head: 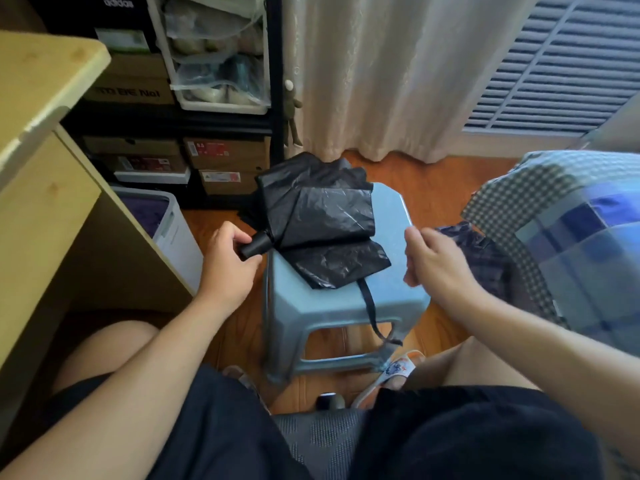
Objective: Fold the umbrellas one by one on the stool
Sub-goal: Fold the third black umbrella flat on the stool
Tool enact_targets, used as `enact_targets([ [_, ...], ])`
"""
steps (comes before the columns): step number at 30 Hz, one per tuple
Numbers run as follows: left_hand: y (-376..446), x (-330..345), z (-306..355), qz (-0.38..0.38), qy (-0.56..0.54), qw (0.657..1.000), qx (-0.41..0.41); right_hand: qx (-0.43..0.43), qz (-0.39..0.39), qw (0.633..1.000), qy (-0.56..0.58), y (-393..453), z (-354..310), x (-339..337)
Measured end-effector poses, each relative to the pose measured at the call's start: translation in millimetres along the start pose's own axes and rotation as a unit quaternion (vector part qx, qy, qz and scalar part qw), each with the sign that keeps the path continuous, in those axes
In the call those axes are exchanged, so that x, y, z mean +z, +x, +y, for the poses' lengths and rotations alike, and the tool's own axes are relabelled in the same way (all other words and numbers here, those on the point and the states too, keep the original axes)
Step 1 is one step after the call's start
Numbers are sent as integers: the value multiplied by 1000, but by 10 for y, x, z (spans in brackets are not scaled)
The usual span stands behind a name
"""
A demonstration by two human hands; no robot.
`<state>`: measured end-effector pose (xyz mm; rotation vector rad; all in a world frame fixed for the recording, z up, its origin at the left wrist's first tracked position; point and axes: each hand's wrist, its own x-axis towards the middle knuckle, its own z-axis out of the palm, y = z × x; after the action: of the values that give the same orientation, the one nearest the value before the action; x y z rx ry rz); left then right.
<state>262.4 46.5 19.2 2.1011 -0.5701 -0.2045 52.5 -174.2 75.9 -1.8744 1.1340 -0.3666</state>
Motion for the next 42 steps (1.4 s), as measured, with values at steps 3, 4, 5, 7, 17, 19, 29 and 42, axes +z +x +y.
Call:
enact_targets([
  [3,-33,57,-18,9,67,995,73,118,24,991,52,-222,270,155],
  [4,-56,69,-22,0,76,994,81,136,40,988,67,-278,278,190],
  [5,-84,76,-13,-10,79,993,85,145,52,985,83,-338,263,221],
  [7,-102,79,-32,-25,66,995,72,159,52,981,103,-476,277,301],
  [17,22,38,-35,-100,-164,962,-194,326,-152,895,264,-628,754,646],
  [19,2,14,-43,-132,-164,956,-205,308,-185,886,292,-639,727,606],
  [29,-105,31,20,-50,36,998,32,115,-125,960,224,-778,532,443],
  [42,-295,-116,176,-232,90,968,24,137,-187,954,189,-932,204,196],
])
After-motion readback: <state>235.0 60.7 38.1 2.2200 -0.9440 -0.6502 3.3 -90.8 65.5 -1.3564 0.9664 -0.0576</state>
